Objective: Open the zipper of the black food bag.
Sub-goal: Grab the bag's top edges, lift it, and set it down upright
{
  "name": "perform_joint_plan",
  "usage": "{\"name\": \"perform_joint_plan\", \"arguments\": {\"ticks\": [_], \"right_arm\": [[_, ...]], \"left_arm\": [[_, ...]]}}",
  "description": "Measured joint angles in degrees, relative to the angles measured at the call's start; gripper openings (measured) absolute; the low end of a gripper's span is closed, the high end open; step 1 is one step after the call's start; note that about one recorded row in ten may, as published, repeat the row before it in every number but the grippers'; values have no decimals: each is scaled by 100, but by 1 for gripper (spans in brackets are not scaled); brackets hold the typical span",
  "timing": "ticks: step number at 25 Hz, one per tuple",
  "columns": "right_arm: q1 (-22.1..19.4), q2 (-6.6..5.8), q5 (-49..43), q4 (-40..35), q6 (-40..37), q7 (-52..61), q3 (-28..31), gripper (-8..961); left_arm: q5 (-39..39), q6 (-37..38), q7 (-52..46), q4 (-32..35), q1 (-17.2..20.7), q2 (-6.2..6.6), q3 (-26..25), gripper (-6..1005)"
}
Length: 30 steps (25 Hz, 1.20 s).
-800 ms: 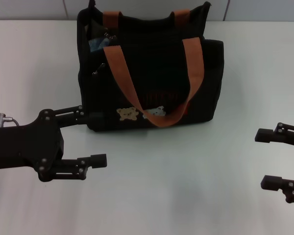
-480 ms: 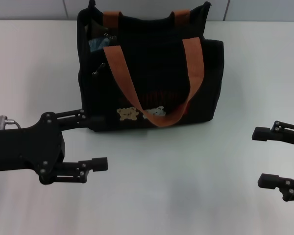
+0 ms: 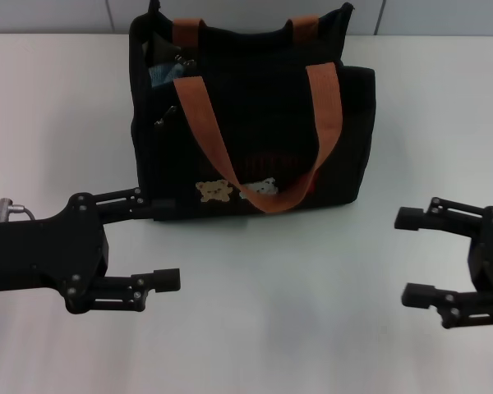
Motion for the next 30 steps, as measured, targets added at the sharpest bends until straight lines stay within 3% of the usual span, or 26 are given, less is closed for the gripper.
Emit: {"name": "perform_joint_plan", "arguments": {"ticks": [6, 7, 11, 14, 23, 30], "right_arm": [[17, 75, -1, 4, 204, 0, 38, 855], [4, 75, 11, 6, 213, 0, 57, 855], [-39, 75, 48, 8, 248, 0, 114, 855], [-94, 76, 53, 7, 257, 0, 139, 854], [-136, 84, 58, 76, 303, 1, 140, 855], [-92, 84, 60, 89, 329, 1, 118, 854]], "left_arm": [[-19, -239, 63, -52, 52, -54, -260, 757], [-39, -483, 158, -108, 76, -146, -555, 755], [-96, -1047, 598, -276, 109, -350, -952, 749], [-397, -1556, 1151, -866, 98, -329, -1214, 744], [-972, -2168, 1989, -1393, 249, -333, -1338, 730], [-960, -3016, 2797, -2145, 19, -359, -1290, 718]]}}
